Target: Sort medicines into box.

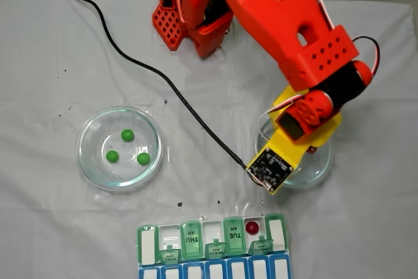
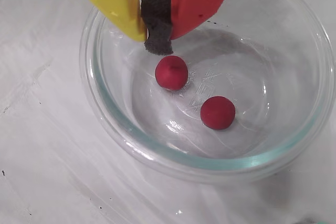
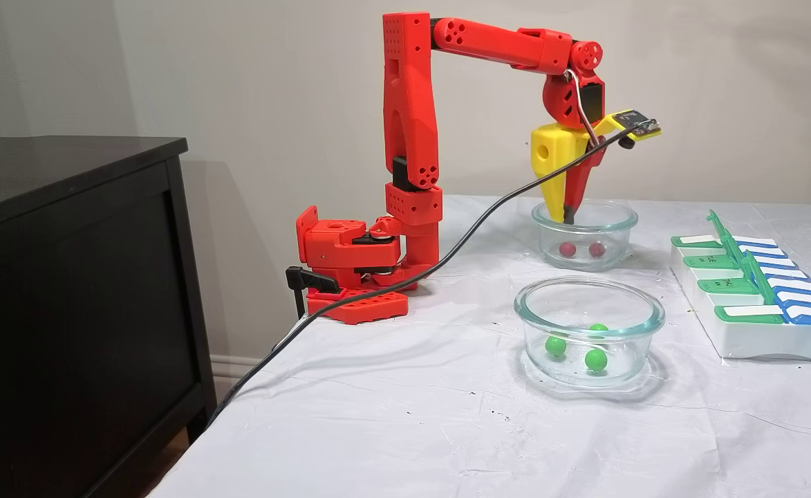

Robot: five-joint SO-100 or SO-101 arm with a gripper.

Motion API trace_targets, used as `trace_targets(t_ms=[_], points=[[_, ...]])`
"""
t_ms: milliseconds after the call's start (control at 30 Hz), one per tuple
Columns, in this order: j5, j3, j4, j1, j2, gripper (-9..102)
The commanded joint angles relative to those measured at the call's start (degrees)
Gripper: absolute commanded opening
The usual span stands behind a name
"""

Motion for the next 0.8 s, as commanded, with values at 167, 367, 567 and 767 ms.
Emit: trace_targets(t_ms=[167,367,567,767], points=[[-1.85,-3.08,-0.79,0.35,-0.79,13],[-1.14,-2.37,-2.46,0.62,-2.81,15],[-1.23,-1.58,-4.04,0.7,-3.6,17],[-1.23,-1.32,-4.66,0.88,-3.43,23]])
